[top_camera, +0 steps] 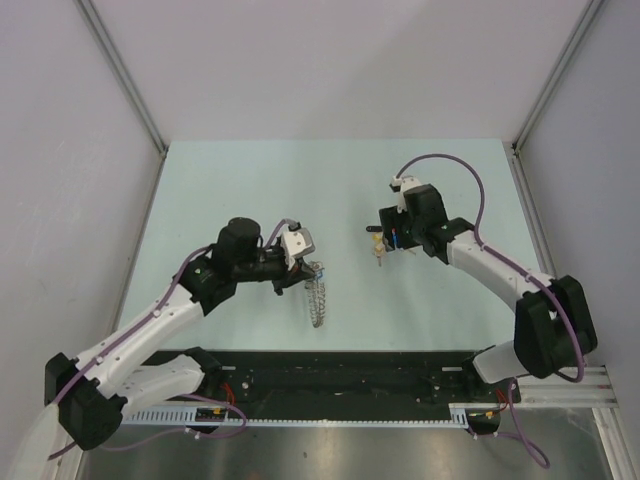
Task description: Put the keys on the keyring
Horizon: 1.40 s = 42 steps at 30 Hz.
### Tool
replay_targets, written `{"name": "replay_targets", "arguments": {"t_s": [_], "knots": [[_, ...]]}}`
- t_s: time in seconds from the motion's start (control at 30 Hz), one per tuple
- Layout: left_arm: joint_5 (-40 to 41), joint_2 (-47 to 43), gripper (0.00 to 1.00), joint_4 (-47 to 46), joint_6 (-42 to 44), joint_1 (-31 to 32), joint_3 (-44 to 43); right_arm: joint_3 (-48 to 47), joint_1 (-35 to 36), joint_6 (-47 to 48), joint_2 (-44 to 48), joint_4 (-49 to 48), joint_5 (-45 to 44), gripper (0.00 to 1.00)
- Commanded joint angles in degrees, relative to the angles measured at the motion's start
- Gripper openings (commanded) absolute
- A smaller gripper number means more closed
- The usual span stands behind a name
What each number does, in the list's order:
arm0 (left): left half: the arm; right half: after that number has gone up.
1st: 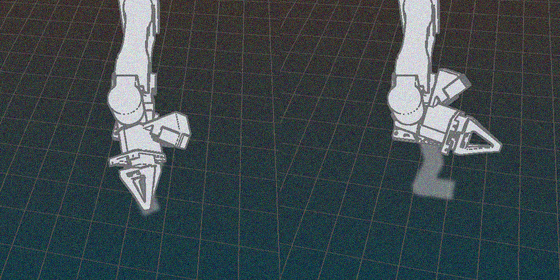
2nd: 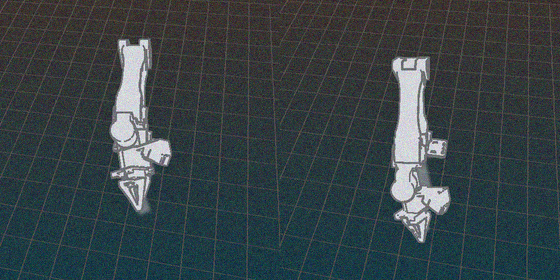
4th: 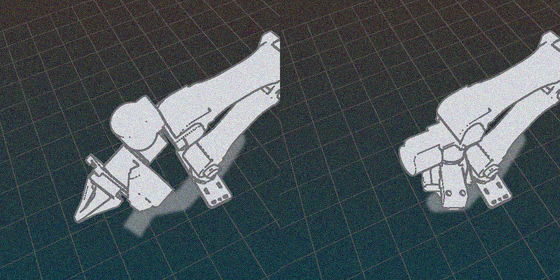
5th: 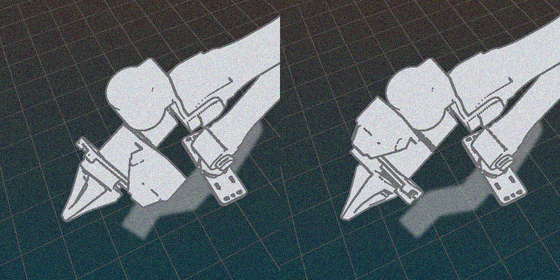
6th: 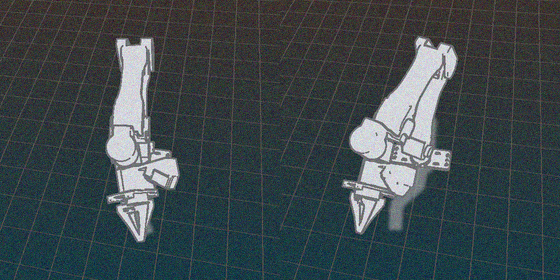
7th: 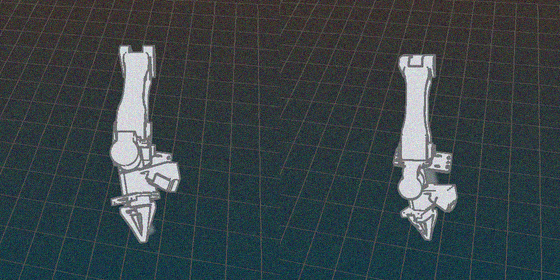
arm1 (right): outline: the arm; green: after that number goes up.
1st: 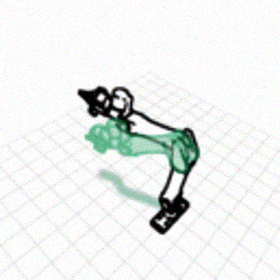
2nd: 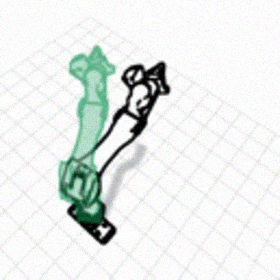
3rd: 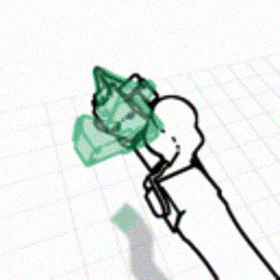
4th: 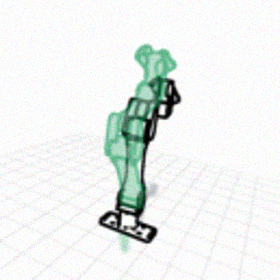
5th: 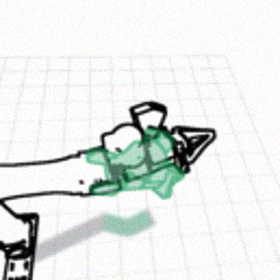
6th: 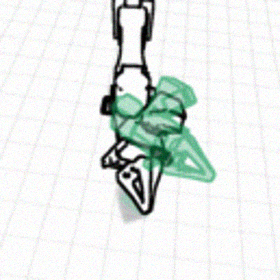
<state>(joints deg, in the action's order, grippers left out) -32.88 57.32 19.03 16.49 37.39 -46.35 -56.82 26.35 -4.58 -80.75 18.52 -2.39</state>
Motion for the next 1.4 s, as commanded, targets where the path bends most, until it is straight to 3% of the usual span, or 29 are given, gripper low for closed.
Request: {"name": "replay_targets", "arguments": {"t_s": [0.0,0.2,0.43,0.77,1.07,1.37], "knots": [[7.56,-4.14,0.00,2.42,-2.78,0.23,-2.70,-1.72,-2.87,-2.89,-5.01,-1.73,-1.21,0.70],[13.72,-5.29,0.00,4.18,-3.92,0.06,-0.59,-1.72,-5.95,-3.95,-10.90,-4.63,0.45,0.60],[14.95,-5.11,0.00,3.65,-3.66,-0.74,0.38,-1.89,-9.56,-3.68,-15.66,-7.62,6.26,0.60],[16.45,-5.20,0.00,3.47,-3.48,-0.91,0.82,-4.62,-6.49,-1.05,-18.30,-8.50,7.50,0.53],[16.62,-5.38,0.00,3.47,-3.31,-1.09,1.00,-5.67,-6.31,-2.36,-20.24,-6.40,2.40,0.52],[16.62,-5.55,0.00,3.56,-3.31,-1.09,1.00,-5.67,-7.45,-2.01,-22.08,-5.87,4.67,0.54]]}}
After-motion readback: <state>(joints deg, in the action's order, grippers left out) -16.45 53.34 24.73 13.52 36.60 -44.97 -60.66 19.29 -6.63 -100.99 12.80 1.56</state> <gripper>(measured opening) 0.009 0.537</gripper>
